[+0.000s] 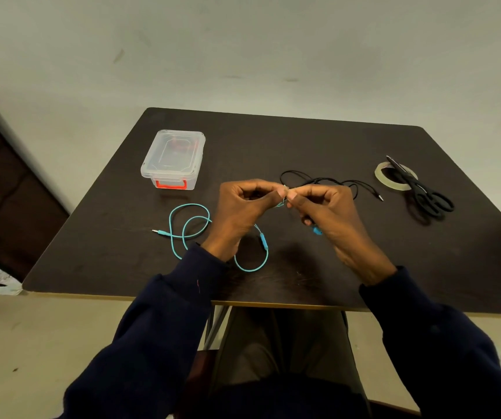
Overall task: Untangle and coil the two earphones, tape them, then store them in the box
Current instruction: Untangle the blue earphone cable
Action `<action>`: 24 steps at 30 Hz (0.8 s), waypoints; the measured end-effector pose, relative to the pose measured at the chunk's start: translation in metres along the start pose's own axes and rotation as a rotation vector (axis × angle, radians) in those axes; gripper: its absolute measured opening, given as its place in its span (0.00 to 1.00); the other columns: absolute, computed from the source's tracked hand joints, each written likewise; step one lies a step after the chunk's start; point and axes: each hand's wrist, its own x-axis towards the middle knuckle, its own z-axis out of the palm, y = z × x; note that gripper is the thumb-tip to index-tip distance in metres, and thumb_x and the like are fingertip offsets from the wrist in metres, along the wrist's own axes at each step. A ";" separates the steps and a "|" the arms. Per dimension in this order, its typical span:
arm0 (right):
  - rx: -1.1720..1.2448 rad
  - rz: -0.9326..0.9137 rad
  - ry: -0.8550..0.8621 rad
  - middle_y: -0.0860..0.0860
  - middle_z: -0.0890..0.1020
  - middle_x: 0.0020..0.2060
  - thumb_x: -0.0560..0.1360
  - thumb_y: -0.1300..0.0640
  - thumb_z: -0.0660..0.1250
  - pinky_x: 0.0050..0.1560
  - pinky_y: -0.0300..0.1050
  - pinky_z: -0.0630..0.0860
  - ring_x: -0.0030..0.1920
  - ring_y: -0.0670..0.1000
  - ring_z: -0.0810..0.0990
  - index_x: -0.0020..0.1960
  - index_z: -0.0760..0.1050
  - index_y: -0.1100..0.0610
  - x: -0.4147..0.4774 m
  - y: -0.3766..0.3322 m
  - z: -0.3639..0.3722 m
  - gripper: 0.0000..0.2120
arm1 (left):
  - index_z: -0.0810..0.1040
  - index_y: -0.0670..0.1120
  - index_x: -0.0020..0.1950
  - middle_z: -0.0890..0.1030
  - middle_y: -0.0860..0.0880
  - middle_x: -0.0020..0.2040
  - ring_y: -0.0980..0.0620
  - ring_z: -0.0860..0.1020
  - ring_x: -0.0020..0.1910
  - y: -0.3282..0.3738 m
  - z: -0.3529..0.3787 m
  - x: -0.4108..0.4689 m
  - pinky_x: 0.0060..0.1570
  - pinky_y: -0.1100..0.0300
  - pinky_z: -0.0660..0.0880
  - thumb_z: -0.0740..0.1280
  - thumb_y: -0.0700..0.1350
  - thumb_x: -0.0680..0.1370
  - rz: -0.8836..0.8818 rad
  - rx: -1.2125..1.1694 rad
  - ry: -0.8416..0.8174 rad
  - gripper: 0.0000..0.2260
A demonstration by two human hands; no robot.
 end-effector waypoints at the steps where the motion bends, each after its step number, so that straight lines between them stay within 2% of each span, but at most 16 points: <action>1: -0.036 -0.020 0.008 0.51 0.87 0.40 0.77 0.57 0.72 0.36 0.41 0.77 0.36 0.48 0.80 0.50 0.85 0.54 0.000 0.000 0.001 0.04 | 0.86 0.39 0.51 0.87 0.43 0.47 0.52 0.84 0.48 0.000 0.002 -0.001 0.49 0.59 0.80 0.74 0.37 0.75 -0.050 -0.035 0.026 0.06; 5: 0.004 -0.002 0.060 0.51 0.87 0.41 0.77 0.58 0.72 0.42 0.41 0.83 0.41 0.49 0.87 0.49 0.84 0.53 -0.002 0.003 0.006 0.03 | 0.87 0.42 0.47 0.86 0.40 0.47 0.48 0.81 0.46 0.000 0.005 -0.002 0.49 0.52 0.76 0.74 0.39 0.75 -0.265 -0.199 0.097 0.03; 8: 0.143 0.075 0.151 0.56 0.87 0.43 0.77 0.61 0.72 0.47 0.50 0.85 0.45 0.53 0.88 0.50 0.84 0.58 -0.002 0.005 0.007 0.03 | 0.85 0.41 0.48 0.86 0.45 0.42 0.53 0.82 0.41 0.002 0.003 -0.001 0.48 0.56 0.77 0.71 0.39 0.77 -0.358 -0.328 0.097 0.04; 12: 0.133 0.068 0.157 0.56 0.87 0.43 0.77 0.62 0.72 0.48 0.57 0.85 0.45 0.54 0.88 0.51 0.83 0.61 -0.002 0.008 0.006 0.04 | 0.83 0.40 0.49 0.85 0.44 0.44 0.52 0.82 0.42 0.006 0.001 0.000 0.47 0.59 0.78 0.68 0.39 0.79 -0.399 -0.414 0.029 0.05; 19: -0.009 -0.001 0.197 0.52 0.87 0.42 0.77 0.62 0.72 0.46 0.52 0.85 0.44 0.49 0.88 0.48 0.84 0.55 -0.004 0.010 0.010 0.03 | 0.82 0.41 0.49 0.84 0.46 0.41 0.52 0.82 0.40 0.006 -0.008 0.005 0.48 0.57 0.78 0.67 0.41 0.80 -0.429 -0.460 0.064 0.05; 24: -0.065 -0.005 0.254 0.49 0.87 0.41 0.77 0.59 0.73 0.46 0.50 0.86 0.43 0.47 0.87 0.50 0.84 0.58 -0.002 0.017 0.011 0.04 | 0.77 0.43 0.49 0.85 0.39 0.52 0.47 0.84 0.51 0.002 -0.009 0.005 0.56 0.54 0.78 0.61 0.43 0.81 -0.461 -0.619 0.026 0.07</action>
